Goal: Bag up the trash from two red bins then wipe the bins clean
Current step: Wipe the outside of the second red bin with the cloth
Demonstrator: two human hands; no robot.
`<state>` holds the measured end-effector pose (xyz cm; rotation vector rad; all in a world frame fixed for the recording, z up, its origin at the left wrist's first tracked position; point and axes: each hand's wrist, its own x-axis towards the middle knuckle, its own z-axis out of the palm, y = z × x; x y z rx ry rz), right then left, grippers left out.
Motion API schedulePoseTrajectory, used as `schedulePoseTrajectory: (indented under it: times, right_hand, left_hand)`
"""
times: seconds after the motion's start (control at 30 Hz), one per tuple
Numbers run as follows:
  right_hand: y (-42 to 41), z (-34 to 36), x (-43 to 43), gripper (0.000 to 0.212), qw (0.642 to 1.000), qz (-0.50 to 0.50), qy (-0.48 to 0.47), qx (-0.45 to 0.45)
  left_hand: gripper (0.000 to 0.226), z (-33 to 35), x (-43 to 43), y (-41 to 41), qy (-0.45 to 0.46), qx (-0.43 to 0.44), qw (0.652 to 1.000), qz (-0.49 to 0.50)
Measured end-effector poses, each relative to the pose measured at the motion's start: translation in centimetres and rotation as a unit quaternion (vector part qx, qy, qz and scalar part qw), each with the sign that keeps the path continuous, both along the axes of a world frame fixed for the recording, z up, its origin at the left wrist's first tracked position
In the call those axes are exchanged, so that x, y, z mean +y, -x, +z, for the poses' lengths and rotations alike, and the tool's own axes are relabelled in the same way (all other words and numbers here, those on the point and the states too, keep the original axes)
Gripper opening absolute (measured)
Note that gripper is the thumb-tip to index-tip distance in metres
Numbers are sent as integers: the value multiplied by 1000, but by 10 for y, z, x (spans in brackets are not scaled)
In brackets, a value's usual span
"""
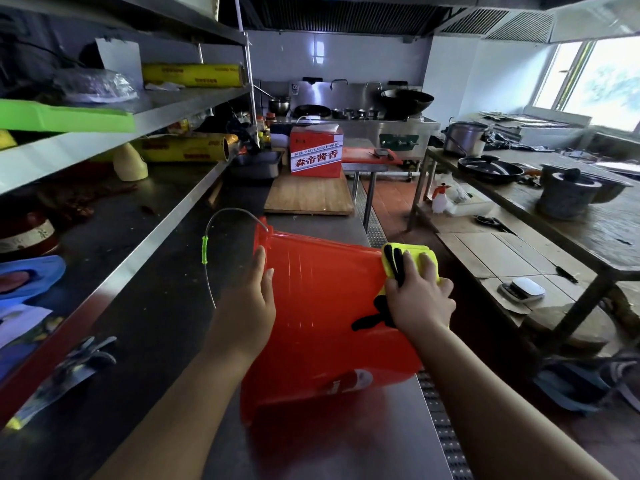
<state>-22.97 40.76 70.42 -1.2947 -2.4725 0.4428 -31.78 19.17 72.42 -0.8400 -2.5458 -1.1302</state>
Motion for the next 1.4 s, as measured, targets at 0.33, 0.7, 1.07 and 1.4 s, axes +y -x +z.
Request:
schedulePoseTrajectory:
  times: [0.33,0.7,1.07,1.4]
  right_hand:
    - [30,38,-69,60,971,229,-60,22]
    - [55,31,-90,59,953,286,-96,-15]
    - [33,6,8,57,997,75,-17,-27]
    - [57,41,-79,45,946,323,-23,6]
  left_hand:
    - [46,20,15,18,-37,-70,996,29]
    - [40,22,16,38,-58,-96,992,60]
    - [31,23,27,44,-43,-71,991,104]
    - [27,27,25,50,-45,-103,989,97]
